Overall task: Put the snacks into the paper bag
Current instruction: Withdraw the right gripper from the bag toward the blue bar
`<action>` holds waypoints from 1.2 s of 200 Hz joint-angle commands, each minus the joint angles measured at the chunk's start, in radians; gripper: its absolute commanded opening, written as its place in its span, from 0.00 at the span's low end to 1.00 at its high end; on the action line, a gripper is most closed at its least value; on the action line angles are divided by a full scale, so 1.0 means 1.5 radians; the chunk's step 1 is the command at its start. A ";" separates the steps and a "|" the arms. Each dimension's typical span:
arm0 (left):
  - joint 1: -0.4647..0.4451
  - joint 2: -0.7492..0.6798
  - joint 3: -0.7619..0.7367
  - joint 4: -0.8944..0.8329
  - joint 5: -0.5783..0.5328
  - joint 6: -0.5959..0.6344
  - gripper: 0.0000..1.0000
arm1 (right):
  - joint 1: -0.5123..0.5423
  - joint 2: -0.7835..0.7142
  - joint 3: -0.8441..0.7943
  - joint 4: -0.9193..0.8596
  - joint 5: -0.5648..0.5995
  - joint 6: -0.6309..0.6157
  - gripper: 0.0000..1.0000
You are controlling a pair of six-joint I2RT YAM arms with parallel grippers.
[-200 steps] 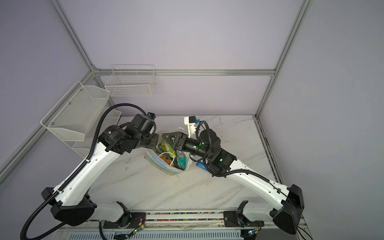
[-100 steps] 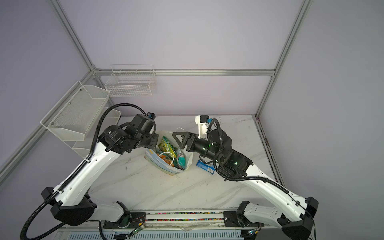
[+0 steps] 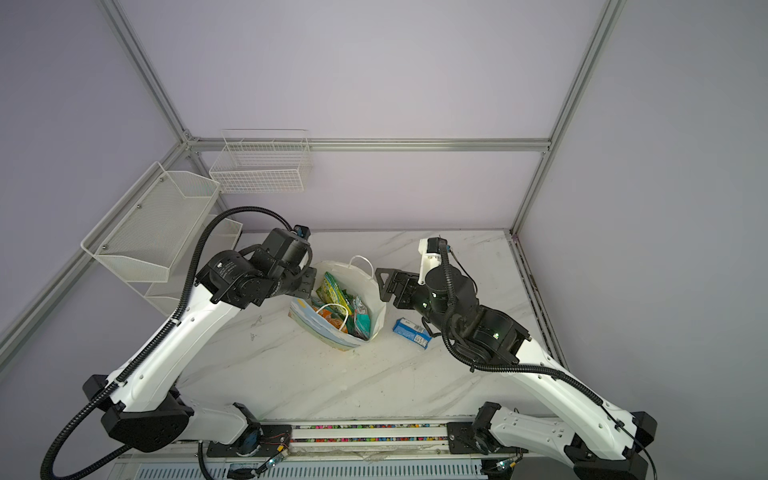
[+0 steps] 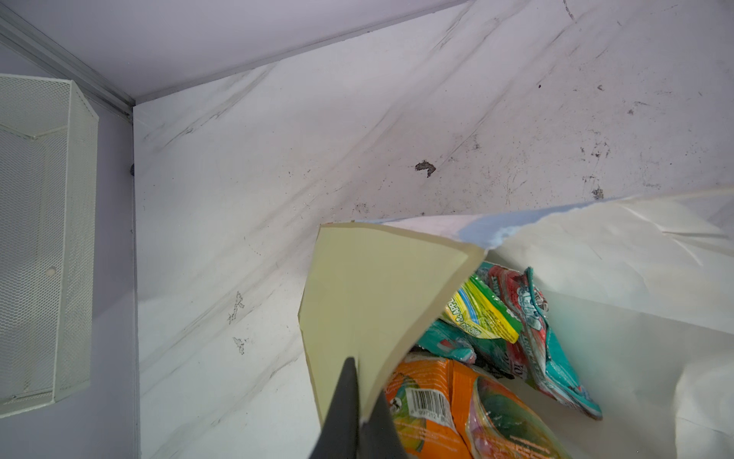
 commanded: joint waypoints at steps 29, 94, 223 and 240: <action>0.000 -0.029 0.032 0.023 -0.026 0.000 0.00 | -0.035 0.013 -0.007 -0.089 0.055 -0.037 0.97; 0.000 -0.034 0.027 0.021 -0.027 -0.001 0.00 | -0.163 0.057 -0.043 -0.090 -0.074 -0.098 0.97; 0.000 -0.036 0.014 0.024 -0.032 -0.001 0.00 | -0.175 0.283 -0.085 -0.086 -0.078 -0.180 0.97; 0.000 -0.037 0.012 0.025 -0.032 -0.001 0.00 | -0.176 0.290 -0.098 -0.076 -0.074 -0.193 0.97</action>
